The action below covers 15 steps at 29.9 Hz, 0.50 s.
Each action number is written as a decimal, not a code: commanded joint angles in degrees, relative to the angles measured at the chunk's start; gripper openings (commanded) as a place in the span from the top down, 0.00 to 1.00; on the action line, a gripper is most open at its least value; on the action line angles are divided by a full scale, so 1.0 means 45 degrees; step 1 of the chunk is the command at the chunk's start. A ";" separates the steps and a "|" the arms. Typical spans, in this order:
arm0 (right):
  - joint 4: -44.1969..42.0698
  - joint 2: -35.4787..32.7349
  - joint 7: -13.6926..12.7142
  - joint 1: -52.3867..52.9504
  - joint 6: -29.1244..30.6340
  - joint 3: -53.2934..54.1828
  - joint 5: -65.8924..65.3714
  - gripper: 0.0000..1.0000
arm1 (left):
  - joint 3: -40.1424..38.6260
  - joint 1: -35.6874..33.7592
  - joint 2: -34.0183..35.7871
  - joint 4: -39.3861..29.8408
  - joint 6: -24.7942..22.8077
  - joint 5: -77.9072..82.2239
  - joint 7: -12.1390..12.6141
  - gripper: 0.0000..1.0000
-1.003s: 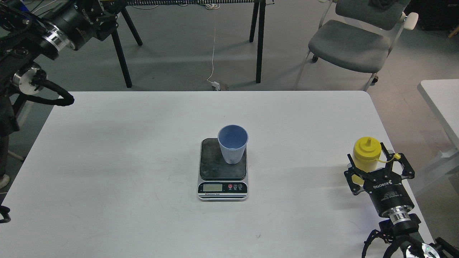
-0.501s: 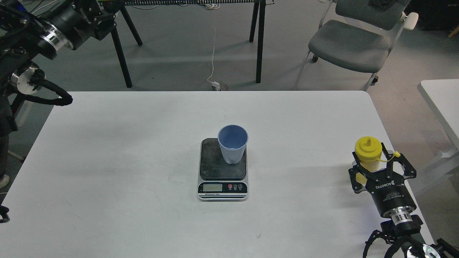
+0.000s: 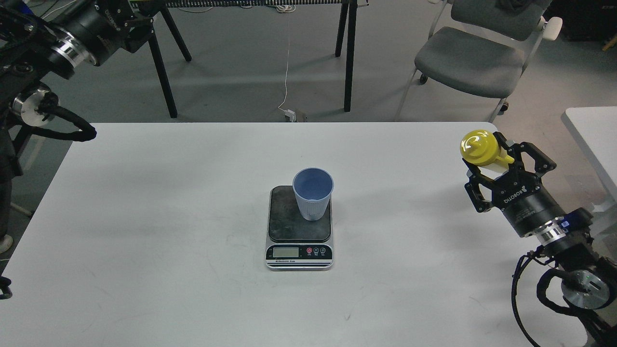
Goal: Pour seasoning into cup on scale with both arms
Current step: 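Lift the yellow bottle and tip it nozzle-down above the blue cup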
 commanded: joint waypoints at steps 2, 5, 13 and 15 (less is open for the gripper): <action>-0.0120 -0.0060 -0.0276 0.2080 0.0000 -0.0355 -0.2565 0.58 | -0.0044 -0.0020 -0.0056 -0.0001 -0.0001 -0.0018 0.0001 0.13; -0.0179 -0.0060 -0.0316 0.3525 0.0000 -0.1466 -0.3757 0.58 | -0.0045 -0.0020 -0.0076 -0.0001 -0.0001 -0.0057 0.0001 0.13; -0.0257 0.0116 -0.0258 0.6594 0.0000 -0.4729 -0.7310 0.58 | -0.0064 -0.0020 -0.0056 -0.0001 -0.0001 -0.0097 0.0001 0.13; -0.0257 0.0174 -0.0200 0.6946 0.0000 -0.5101 -0.8093 0.58 | -0.0064 -0.0020 -0.0075 -0.0001 -0.0001 -0.0097 0.0001 0.13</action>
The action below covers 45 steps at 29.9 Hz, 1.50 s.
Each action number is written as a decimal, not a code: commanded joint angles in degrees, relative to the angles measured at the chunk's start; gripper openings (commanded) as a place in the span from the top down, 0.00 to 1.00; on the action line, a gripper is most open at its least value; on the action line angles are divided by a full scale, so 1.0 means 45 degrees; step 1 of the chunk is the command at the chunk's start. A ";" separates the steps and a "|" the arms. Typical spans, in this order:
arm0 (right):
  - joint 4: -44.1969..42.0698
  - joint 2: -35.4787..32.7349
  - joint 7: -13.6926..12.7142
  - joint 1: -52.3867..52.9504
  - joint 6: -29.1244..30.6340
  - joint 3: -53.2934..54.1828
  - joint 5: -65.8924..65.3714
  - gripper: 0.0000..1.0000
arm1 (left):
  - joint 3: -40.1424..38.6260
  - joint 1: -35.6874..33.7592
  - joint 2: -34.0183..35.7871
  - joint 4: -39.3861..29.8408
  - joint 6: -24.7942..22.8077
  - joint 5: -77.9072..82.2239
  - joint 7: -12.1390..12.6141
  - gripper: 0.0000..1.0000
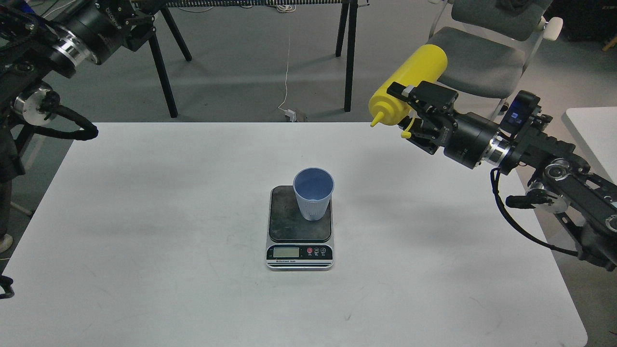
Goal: Pour seasoning into cup on scale with both arms
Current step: 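Lift the yellow bottle and tip it nozzle-down above the blue cup, then hold the inverted yellow bottle over the cup, squeezing out sauce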
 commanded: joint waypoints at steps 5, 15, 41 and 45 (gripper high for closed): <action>0.0150 0.0517 0.0549 0.1381 -0.0582 -0.1395 -0.3341 0.58 | -0.0018 0.0000 -0.0072 0.0000 0.0000 -0.0001 0.0000 0.13; 0.0247 0.0792 0.0999 0.2730 -0.1872 -0.2841 -0.6448 0.58 | -0.0018 0.0000 -0.0053 0.0000 0.0000 -0.0021 0.0000 0.13; 0.0111 0.1398 0.1976 0.3043 -0.4762 -0.3330 -1.3246 0.58 | -0.0038 -0.0019 -0.0170 0.0000 0.0000 -0.0021 0.0000 0.13; -0.0182 0.1378 0.2054 0.3043 -0.5153 -0.3350 -1.3657 0.58 | -0.0038 -0.0019 -0.0170 0.0000 0.0000 -0.0021 0.0000 0.13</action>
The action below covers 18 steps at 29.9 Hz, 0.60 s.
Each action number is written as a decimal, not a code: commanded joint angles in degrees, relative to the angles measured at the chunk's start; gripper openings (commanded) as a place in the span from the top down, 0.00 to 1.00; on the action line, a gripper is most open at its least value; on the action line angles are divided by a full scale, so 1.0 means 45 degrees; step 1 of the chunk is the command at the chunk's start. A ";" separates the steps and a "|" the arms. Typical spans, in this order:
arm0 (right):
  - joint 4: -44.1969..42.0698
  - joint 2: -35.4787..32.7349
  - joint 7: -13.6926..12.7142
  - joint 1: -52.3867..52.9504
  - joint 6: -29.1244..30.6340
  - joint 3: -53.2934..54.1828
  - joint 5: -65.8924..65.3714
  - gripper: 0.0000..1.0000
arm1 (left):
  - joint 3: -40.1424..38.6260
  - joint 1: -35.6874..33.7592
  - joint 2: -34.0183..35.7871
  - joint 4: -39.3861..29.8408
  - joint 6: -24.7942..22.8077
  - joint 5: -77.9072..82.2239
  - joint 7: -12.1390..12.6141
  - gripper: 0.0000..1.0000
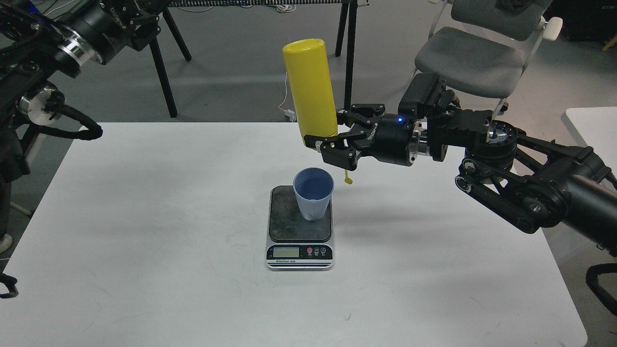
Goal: Pour seasoning into cup on scale with both arms
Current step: 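Hold the inverted yellow bottle over the cup, squeezing out sauce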
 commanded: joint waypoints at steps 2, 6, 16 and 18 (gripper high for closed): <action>-0.0146 -0.0042 0.0091 -0.0021 -0.0281 -0.0013 -0.0295 0.58 | 0.0001 0.0003 -0.0001 0.0000 0.0000 0.0001 0.0000 0.13; -0.0166 -0.0062 0.0111 -0.0118 -0.0320 -0.0013 -0.0530 0.58 | 0.0001 -0.0016 -0.0098 0.0000 0.0000 0.0001 0.0000 0.13; -0.0166 -0.0003 0.0130 -0.0177 -0.0321 0.0007 -0.0530 0.58 | 0.0001 -0.0016 -0.0137 0.0000 0.0000 0.0021 0.0000 0.13; -0.0166 0.0016 0.0130 -0.0216 -0.0321 -0.0013 -0.0530 0.58 | 0.0001 -0.0016 -0.0079 0.0000 0.0000 0.0021 0.0000 0.13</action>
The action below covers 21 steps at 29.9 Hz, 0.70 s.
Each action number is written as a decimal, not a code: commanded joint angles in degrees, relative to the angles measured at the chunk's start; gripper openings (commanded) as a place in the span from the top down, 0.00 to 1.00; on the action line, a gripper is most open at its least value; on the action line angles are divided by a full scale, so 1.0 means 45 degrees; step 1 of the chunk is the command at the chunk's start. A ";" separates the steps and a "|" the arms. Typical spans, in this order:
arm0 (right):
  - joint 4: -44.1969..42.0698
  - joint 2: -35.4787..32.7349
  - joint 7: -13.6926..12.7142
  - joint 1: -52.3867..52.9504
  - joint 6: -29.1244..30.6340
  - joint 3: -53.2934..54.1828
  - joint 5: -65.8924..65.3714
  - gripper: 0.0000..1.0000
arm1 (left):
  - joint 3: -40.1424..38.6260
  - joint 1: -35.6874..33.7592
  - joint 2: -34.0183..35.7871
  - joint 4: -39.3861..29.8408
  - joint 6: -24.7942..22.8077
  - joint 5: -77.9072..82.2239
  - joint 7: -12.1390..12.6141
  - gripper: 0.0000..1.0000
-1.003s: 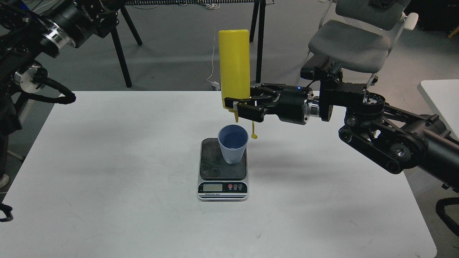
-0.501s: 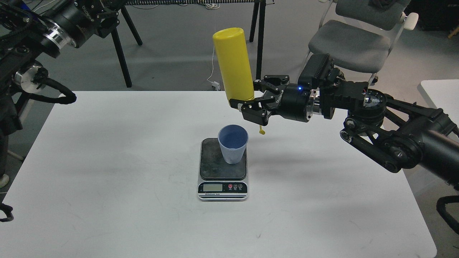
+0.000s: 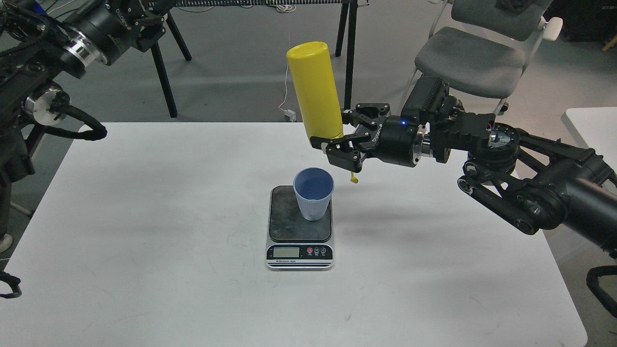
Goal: Pour seasoning into cup on scale with both arms
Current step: 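Hold the inverted yellow bottle over the cup, squeezing out sauce, then turn the yellow bottle upright and carry it back beside the table edge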
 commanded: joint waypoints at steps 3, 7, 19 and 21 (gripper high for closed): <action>-0.0038 0.0075 0.0004 -0.0202 0.0001 -0.0039 -0.0039 0.58 | -0.0019 0.0000 0.0091 0.0002 0.0000 -0.0002 0.0000 0.13; -0.0271 0.0309 0.0023 -0.0242 -0.0038 -0.0195 -0.0117 0.58 | -0.0019 0.0000 0.0091 0.0002 0.0000 -0.0021 0.0000 0.13; -0.0741 0.0018 -0.0171 -0.0222 0.1088 0.0838 0.4983 0.58 | -0.0019 -0.0039 0.0130 0.0002 0.0000 -0.0021 0.0000 0.13; -0.0741 -0.0547 -0.0502 -0.0164 0.2085 0.1345 0.8594 0.58 | -0.0018 -0.0019 0.0150 0.0002 0.0000 -0.0021 0.0000 0.13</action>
